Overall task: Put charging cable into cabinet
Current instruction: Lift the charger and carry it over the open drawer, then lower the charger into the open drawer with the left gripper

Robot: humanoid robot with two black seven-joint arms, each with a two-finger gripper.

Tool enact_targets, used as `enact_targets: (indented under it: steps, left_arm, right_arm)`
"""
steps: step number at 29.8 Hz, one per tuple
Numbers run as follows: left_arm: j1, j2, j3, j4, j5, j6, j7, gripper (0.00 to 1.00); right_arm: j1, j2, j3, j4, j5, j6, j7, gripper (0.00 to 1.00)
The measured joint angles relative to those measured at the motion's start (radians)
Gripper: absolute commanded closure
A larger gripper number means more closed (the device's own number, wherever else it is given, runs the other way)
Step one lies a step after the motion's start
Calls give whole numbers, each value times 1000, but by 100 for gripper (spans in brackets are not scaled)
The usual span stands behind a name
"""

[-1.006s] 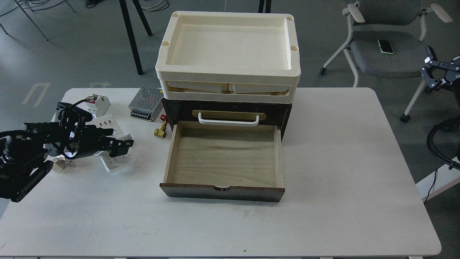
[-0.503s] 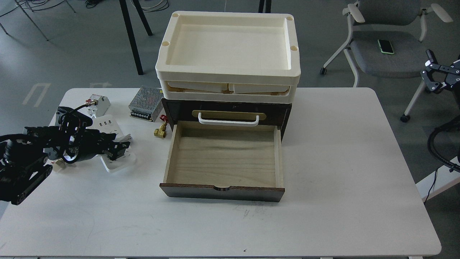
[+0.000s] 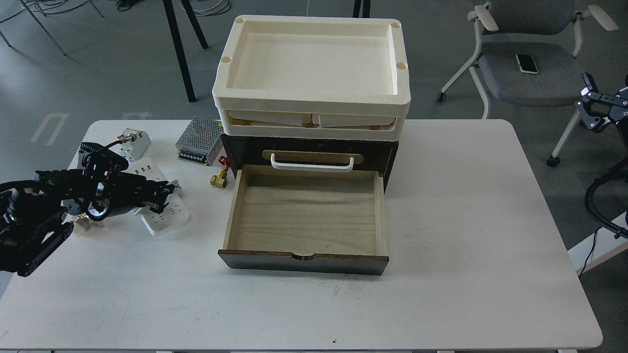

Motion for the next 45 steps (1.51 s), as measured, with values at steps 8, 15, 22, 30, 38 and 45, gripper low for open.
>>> enact_targets:
  steps: [8,15,22,30,38,45]
  left_arm:
    - [-39,171,-8,-207,-34,-143,0,100]
    - [-41,428,-17,-563,-407,-234,0,100]
    - [-21,495,-10,-790,-760,-213,0,100]
    - [39,353,-5,-836,-875,-189,0,100]
    - [67,178,-1,-663,-884,-188,4,100]
    - [94,97,0,-548,-879,-178,35,100]
  right_arm:
    - [-7,0,5,-1,0,0,0,0]
    - [-8,-9,6,-6,0,0,0,0]
    - [-10,-14,6,-10,5,0,0,0]
    - [-21,-30,6,-12,6,0,0,0]
    - [-27,-31,5,-11,6,0,0,0]
    - [-28,-31,5,-11,6,0,0,0]
